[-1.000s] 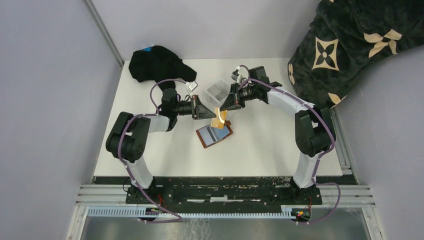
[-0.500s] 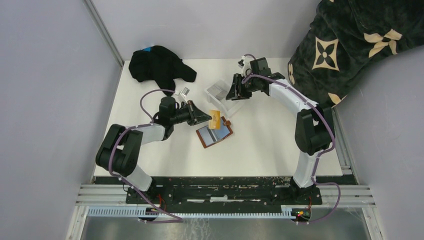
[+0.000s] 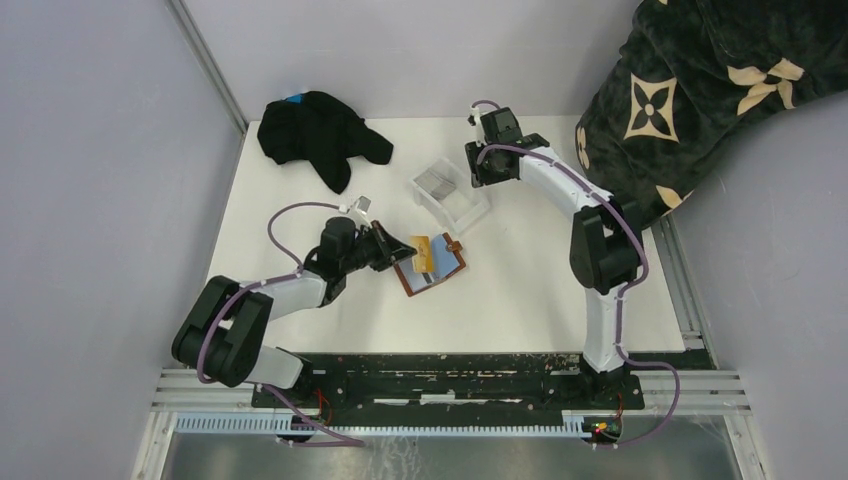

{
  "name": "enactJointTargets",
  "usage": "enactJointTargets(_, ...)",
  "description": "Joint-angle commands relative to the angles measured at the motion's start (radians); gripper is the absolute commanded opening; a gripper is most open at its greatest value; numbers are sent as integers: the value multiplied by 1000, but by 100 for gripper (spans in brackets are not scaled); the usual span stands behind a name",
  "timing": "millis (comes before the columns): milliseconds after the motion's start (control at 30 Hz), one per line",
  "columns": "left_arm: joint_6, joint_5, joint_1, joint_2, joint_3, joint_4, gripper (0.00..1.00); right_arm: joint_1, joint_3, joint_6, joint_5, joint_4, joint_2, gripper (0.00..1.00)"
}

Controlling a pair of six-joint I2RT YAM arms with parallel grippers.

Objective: Put the credit cards into the card holder
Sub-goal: Pick up the credit card from the storage box, then move the storage box to the center of the board.

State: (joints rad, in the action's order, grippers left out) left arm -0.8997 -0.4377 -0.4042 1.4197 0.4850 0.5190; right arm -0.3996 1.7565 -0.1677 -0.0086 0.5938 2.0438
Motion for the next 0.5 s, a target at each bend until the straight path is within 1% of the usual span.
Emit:
enactJointTargets(0, -48, 116, -38, -32, -21, 5, 3, -3, 84, 61, 86, -19, 60, 48)
enactJointTargets(267, -71, 210, -89, -45, -36, -17, 3, -2, 173, 76, 76, -9, 161, 46)
enactJointTargets(367, -83, 254, -98, -56, -49, -30, 3, -2, 179, 76, 66, -14, 179, 38)
enactJointTargets(467, -98, 290, -101, -67, -64, -38, 3, -2, 176, 77, 66, -15, 186, 27)
